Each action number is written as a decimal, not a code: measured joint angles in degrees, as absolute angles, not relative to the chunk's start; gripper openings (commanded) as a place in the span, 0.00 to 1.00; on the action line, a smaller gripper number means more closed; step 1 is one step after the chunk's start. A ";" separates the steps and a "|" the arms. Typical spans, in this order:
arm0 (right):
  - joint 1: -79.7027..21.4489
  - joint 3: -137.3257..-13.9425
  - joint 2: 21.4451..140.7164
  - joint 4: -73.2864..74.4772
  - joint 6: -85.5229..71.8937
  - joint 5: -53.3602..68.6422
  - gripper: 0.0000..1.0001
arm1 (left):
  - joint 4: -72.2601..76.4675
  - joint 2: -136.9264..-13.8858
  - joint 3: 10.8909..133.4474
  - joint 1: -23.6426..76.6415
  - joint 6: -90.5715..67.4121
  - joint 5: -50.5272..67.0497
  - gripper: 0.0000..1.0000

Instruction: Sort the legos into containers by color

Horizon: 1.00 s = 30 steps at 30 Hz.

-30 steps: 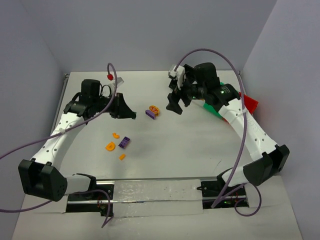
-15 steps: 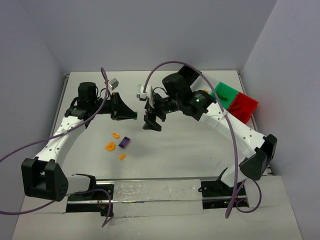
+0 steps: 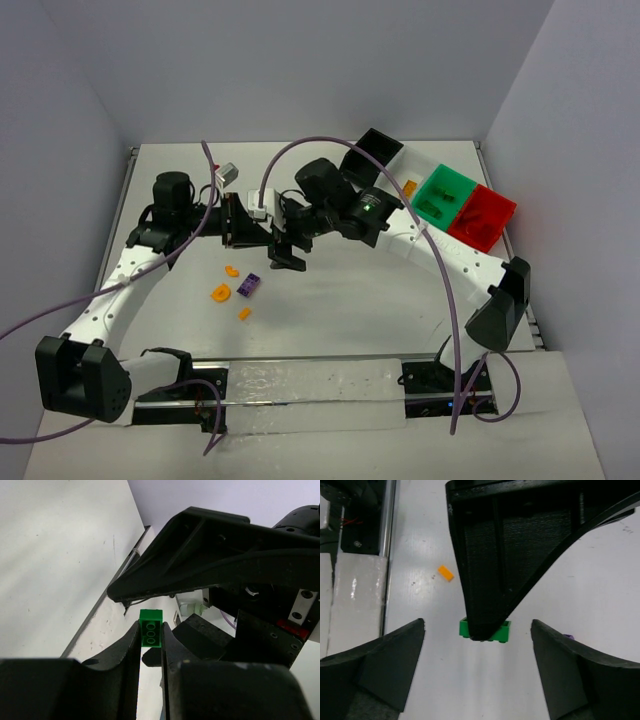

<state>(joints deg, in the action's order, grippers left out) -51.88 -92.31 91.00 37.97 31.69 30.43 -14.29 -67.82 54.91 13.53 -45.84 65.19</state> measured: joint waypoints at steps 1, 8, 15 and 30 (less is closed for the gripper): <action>-51.89 -92.45 91.10 37.78 31.75 29.98 0.79 | -14.24 -67.77 54.80 13.56 -45.83 65.18 0.00; -52.05 -92.73 91.15 36.88 31.99 27.57 0.50 | -13.67 -67.51 53.57 13.56 -45.92 64.86 0.00; -52.38 -92.73 91.15 36.88 31.83 26.37 0.09 | -12.92 -67.51 53.49 13.56 -46.15 64.10 0.33; -44.08 -81.05 84.72 35.66 32.49 23.63 0.00 | -22.47 -66.44 60.00 10.21 -32.16 45.48 0.99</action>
